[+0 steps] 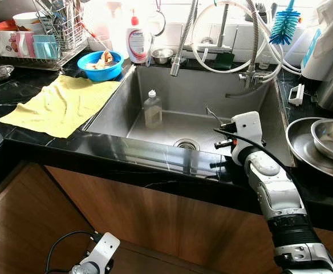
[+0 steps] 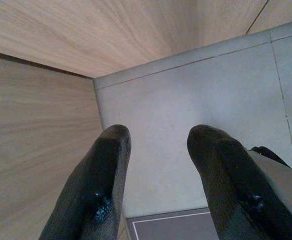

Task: Kitchen organization

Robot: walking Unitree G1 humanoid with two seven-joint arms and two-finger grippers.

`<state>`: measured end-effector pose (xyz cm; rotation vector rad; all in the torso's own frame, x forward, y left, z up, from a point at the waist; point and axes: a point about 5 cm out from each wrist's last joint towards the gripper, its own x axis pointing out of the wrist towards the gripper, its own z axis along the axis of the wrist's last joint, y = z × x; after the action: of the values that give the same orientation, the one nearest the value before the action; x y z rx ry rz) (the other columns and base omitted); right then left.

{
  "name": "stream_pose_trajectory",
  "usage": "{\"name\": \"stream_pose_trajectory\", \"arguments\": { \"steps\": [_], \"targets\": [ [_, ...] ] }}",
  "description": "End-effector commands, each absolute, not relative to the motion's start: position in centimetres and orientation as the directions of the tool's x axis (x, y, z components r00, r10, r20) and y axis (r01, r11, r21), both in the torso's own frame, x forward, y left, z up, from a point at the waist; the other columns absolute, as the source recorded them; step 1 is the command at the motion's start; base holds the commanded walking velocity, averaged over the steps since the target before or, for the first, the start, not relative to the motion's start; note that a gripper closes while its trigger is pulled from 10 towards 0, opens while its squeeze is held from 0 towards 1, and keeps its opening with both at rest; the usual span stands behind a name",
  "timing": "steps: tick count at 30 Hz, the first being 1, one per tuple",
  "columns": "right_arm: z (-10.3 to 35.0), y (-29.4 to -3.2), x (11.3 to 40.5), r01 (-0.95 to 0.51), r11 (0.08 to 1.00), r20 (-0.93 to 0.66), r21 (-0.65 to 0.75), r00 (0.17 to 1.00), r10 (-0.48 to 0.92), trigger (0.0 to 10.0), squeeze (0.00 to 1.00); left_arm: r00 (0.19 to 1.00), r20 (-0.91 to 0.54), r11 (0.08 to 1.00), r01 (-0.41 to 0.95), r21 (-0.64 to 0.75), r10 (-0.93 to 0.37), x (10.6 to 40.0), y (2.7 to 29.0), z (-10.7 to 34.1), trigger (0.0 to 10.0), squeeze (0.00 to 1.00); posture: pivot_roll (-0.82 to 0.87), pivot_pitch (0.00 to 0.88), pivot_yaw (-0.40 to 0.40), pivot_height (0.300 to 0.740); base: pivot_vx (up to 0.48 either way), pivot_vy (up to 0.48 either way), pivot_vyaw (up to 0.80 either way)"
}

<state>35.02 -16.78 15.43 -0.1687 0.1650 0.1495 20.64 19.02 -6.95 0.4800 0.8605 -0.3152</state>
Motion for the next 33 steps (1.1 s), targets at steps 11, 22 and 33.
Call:
{"name": "stream_pose_trajectory", "arguments": {
  "steps": [11,22,33],
  "targets": [
    [16.0,-17.1,35.1,-0.117,0.976,-0.134,-0.184,0.987,0.093,10.0,1.0,0.603,-0.795,0.836,0.469,0.286,-0.067,20.3,19.5,-7.1,10.0,0.0,-0.11,0.0,0.042,0.74,0.0,0.0,0.0],
    [20.1,-17.9,33.5,0.106,0.96,0.188,-0.258,0.98,-0.058,10.0,0.0,0.605,-0.794,0.835,0.469,0.287,-0.066,20.4,19.5,-7.0,10.0,0.0,-0.12,0.0,0.044,0.74,0.0,0.0,0.0],
    [22.1,-21.6,27.3,0.452,0.863,0.414,-0.225,0.846,-0.335,10.0,0.0,0.605,-0.793,0.833,0.473,0.288,-0.069,20.5,19.5,-7.0,10.0,0.0,-0.14,0.0,0.048,0.74,0.0,0.0,0.0]
  ]
}}
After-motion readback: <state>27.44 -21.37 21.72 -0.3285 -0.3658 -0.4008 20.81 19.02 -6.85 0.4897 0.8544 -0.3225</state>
